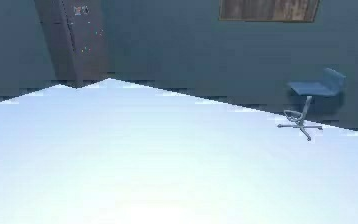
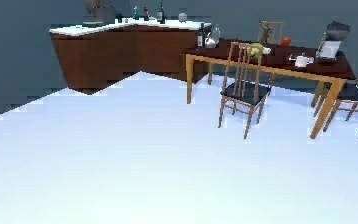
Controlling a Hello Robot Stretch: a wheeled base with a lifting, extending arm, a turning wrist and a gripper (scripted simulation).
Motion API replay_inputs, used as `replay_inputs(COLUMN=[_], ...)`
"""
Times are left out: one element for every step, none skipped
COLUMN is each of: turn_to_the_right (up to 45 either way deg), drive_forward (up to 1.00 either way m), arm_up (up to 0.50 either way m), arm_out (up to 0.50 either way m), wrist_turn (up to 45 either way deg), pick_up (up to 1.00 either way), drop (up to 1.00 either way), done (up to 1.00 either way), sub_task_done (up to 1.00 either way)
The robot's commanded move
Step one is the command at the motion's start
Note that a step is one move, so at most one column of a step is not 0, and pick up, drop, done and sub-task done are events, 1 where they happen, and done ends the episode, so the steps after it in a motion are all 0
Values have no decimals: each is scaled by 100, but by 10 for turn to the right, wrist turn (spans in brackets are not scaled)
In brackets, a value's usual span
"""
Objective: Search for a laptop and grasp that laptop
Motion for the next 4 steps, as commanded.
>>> replay_inputs(turn_to_the_right=[-450,-450,-210,0], drive_forward=[0,0,0,100], arm_up=[0,0,0,0], arm_out=[0,0,0,0], wrist_turn=[0,0,0,0], pick_up=[0,0,0,0], drop=[0,0,0,0], done=[0,0,0,0], sub_task_done=[0,0,0,0])
